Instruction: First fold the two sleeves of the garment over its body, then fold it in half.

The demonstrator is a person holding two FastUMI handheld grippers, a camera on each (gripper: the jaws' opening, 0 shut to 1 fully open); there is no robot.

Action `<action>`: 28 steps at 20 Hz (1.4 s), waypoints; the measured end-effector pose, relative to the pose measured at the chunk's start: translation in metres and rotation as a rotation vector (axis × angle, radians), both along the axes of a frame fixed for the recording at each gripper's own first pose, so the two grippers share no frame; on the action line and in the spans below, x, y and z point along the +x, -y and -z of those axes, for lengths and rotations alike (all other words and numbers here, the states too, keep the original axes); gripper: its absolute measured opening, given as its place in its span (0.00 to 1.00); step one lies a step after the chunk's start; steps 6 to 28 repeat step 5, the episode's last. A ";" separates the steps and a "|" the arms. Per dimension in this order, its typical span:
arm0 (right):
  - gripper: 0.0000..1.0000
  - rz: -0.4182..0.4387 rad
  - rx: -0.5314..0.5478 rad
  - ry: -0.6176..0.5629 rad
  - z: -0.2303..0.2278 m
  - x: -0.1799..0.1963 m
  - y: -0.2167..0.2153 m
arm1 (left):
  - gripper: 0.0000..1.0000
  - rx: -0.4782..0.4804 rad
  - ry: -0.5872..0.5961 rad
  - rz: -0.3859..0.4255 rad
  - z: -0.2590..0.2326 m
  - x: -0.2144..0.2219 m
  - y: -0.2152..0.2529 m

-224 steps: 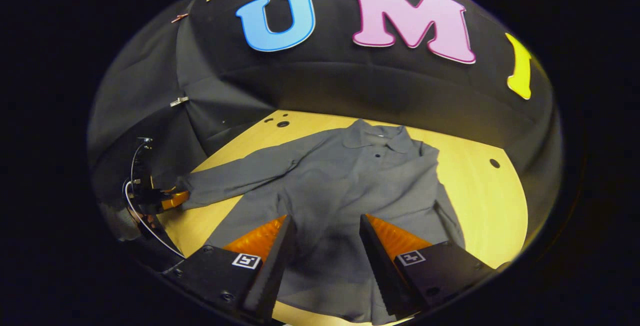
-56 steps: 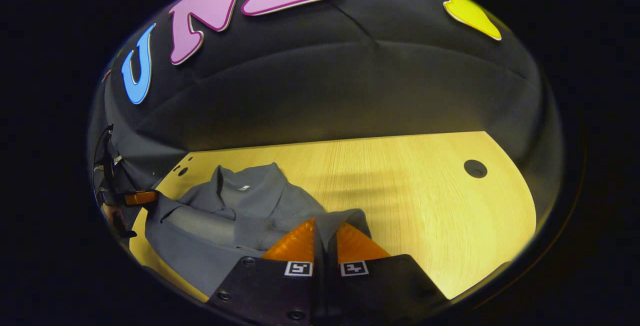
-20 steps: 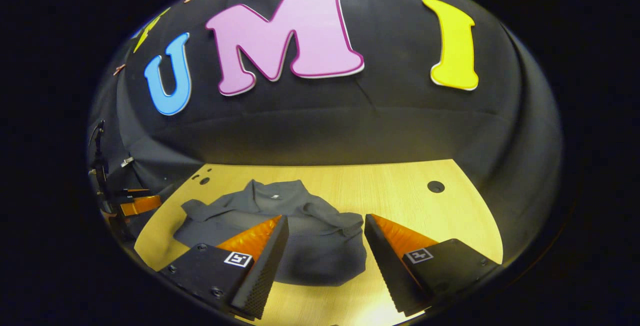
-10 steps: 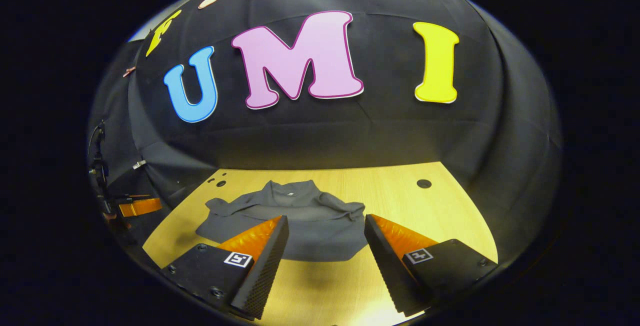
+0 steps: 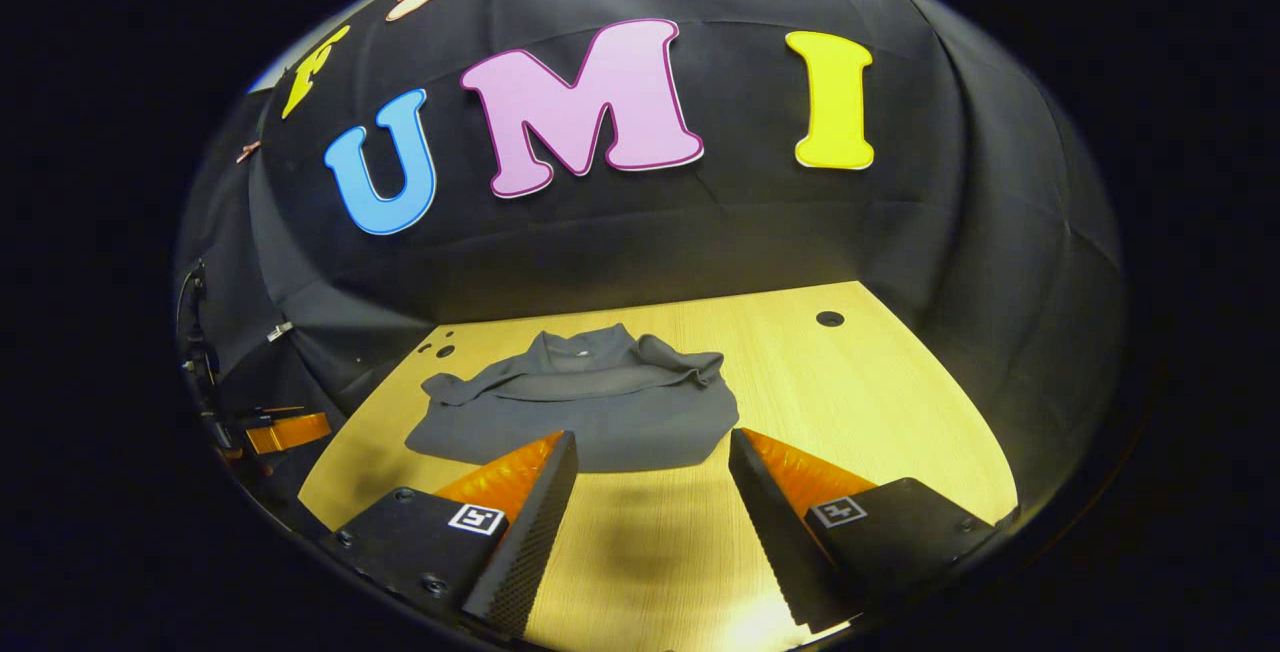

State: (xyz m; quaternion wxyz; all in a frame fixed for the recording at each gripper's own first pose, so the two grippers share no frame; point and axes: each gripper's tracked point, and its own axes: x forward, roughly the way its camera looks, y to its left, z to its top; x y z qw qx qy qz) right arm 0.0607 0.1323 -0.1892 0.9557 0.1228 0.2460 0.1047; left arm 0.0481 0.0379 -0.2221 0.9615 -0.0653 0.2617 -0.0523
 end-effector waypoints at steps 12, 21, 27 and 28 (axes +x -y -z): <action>0.95 0.011 -0.001 -0.012 0.004 -0.006 -0.001 | 0.95 0.013 0.001 0.029 0.000 0.000 0.002; 0.95 0.011 -0.001 -0.012 0.004 -0.006 -0.001 | 0.95 0.013 0.001 0.029 0.000 0.000 0.002; 0.95 0.011 -0.001 -0.012 0.004 -0.006 -0.001 | 0.95 0.013 0.001 0.029 0.000 0.000 0.002; 0.95 0.011 -0.001 -0.012 0.004 -0.006 -0.001 | 0.95 0.013 0.001 0.029 0.000 0.000 0.002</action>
